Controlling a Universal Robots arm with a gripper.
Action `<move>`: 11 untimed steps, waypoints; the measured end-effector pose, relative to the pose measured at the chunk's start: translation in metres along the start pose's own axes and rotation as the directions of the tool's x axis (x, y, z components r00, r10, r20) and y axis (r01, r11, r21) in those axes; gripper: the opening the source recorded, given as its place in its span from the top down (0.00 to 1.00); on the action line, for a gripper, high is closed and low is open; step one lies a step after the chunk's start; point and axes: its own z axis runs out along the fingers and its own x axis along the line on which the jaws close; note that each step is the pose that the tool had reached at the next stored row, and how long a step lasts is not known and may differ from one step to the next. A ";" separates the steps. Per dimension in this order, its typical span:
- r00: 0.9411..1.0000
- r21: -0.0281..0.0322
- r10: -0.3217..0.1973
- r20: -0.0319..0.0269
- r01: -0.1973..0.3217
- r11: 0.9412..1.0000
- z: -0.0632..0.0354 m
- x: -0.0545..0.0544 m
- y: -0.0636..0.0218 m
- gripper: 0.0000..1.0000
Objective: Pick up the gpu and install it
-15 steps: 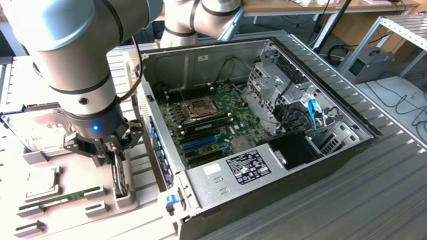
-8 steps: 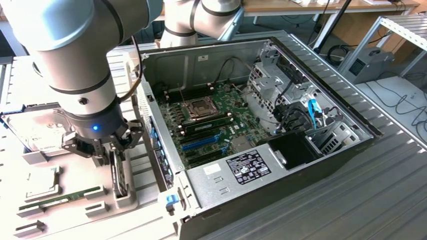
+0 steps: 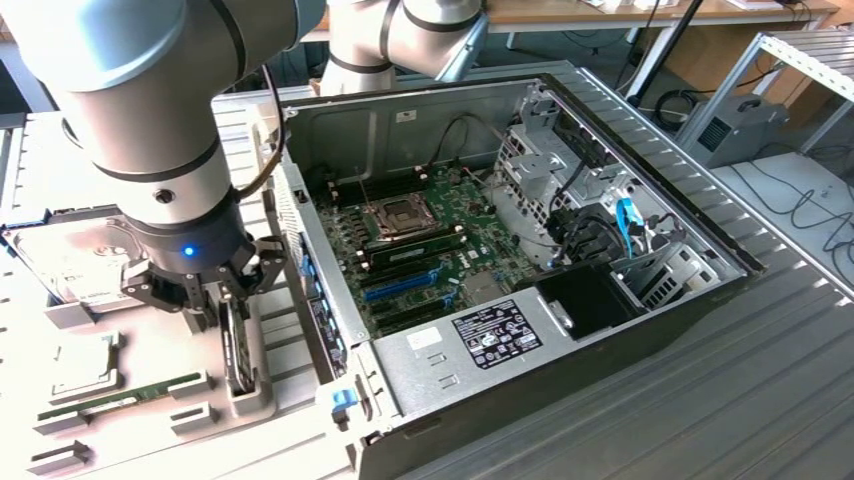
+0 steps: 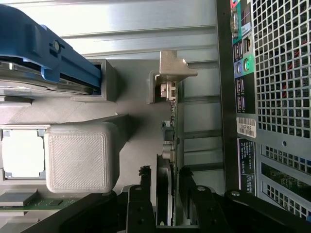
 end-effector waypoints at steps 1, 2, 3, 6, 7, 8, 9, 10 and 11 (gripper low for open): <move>1.000 -0.001 0.000 0.000 0.000 1.000 0.0000 0.000 0.0000 0.64; 1.000 -0.001 0.000 0.000 0.000 1.000 0.0000 0.000 0.0000 0.71; 1.000 -0.002 0.000 0.000 0.000 1.000 0.0000 0.000 0.0000 0.71; 1.000 -0.005 0.000 0.000 0.000 1.000 0.0000 0.000 0.0000 0.74; 1.000 -0.006 0.000 0.000 0.000 1.000 0.0000 0.000 0.0000 0.74; 1.000 -0.006 0.000 -0.001 0.000 1.000 0.0000 0.000 0.0000 0.74; 1.000 -0.008 0.000 -0.001 0.000 1.000 0.0000 0.000 0.0000 0.74; 1.000 -0.009 0.000 -0.001 0.000 1.000 0.0000 0.000 0.0000 0.74; 1.000 -0.009 0.000 -0.001 0.000 1.000 0.0000 0.000 0.0000 0.74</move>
